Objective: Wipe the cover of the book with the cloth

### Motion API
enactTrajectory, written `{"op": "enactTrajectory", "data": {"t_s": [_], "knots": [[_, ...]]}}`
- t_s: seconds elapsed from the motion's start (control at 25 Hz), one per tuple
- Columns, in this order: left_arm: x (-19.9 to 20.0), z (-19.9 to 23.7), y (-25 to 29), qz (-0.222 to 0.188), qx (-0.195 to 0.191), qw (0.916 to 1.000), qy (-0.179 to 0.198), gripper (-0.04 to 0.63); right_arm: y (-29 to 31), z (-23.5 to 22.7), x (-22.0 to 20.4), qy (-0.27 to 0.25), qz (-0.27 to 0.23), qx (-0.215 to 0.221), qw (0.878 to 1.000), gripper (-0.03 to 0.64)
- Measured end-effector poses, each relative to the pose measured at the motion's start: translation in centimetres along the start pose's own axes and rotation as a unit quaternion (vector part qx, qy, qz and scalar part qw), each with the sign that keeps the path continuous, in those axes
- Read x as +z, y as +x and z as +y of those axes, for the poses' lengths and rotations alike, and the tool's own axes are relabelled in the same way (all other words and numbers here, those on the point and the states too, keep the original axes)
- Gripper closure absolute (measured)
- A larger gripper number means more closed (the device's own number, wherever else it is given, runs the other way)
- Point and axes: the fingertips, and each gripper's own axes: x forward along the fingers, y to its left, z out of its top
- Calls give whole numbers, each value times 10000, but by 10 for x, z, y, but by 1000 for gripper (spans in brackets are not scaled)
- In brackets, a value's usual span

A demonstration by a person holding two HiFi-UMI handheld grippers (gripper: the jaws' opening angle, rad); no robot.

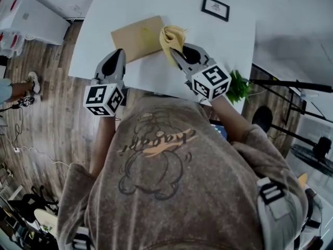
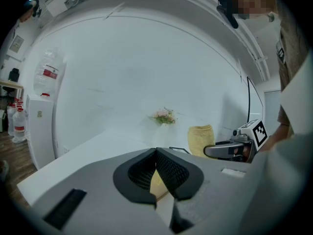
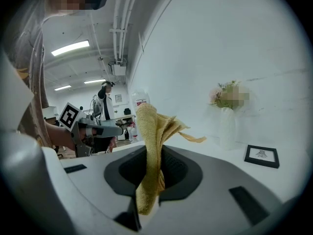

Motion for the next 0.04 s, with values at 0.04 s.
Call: {"op": "enactTrajectory", "data": {"t_s": [0.04], "knots": [[-1, 1, 1, 4, 9, 10000, 20, 592, 1, -1, -1, -24, 6, 32, 10000, 557]]}}
